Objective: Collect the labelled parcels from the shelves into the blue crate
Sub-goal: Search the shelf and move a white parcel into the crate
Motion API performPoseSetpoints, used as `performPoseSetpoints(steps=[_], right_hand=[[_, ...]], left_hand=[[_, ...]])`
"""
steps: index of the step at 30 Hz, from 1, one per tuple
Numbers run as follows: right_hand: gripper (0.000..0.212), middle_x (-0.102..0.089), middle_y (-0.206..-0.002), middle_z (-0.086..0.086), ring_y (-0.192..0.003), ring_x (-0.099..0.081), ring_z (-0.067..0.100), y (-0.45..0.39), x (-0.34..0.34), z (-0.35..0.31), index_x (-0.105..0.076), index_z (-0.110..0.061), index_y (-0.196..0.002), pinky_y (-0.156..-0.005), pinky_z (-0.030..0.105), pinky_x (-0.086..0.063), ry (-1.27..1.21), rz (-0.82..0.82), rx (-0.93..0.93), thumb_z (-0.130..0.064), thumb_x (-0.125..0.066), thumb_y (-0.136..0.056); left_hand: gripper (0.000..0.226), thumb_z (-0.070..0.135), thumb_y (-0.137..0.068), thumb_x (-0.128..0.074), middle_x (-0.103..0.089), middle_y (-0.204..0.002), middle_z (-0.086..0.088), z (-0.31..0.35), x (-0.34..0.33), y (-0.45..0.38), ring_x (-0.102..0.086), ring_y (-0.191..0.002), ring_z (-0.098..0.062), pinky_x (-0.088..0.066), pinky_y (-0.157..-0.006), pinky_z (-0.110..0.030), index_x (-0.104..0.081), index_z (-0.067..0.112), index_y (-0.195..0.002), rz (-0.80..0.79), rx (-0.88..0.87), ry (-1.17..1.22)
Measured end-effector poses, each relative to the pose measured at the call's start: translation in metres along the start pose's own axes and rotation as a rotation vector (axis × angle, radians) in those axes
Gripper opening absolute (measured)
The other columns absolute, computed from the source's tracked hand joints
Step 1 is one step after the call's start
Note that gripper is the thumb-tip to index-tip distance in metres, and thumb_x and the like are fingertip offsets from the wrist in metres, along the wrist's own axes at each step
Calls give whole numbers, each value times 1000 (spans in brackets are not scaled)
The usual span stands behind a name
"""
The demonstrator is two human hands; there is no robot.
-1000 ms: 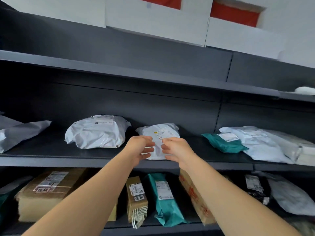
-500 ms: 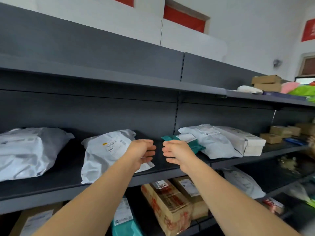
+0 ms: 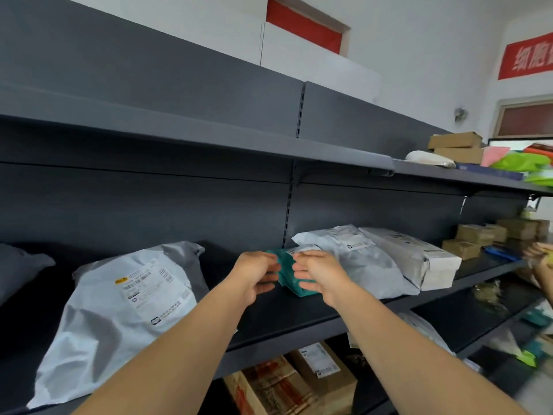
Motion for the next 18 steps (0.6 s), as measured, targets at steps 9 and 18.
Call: performPoseSetpoints(steps=[9, 18], right_hand=[[11, -51, -133, 27, -129, -43, 41, -36, 30, 8, -63, -14, -97, -107, 56, -36, 30, 77, -41, -11, -53, -94], [23, -64, -121, 3, -102, -55, 14, -97, 63, 16, -64, -11, -113, -89, 23, -41, 141, 141, 16, -12, -60, -90]], left_hand=[[13, 13, -93, -50, -59, -81, -4, -7, -24, -38, -54, -69, -17, -47, -67, -31, -59, 11, -102, 1, 49, -72], [32, 6, -94, -51, -62, -117, -12, -15, -38, -67, -45, -62, -13, -39, -55, -27, -51, 4, -127, 104, 83, -104]])
Point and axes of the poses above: each hand's wrist, its own y-axis away from the middle knuckle, its own x-axis out of the back of the hand, z = x × y, the point moved 10 cm from there along -y, towards the middle knuckle
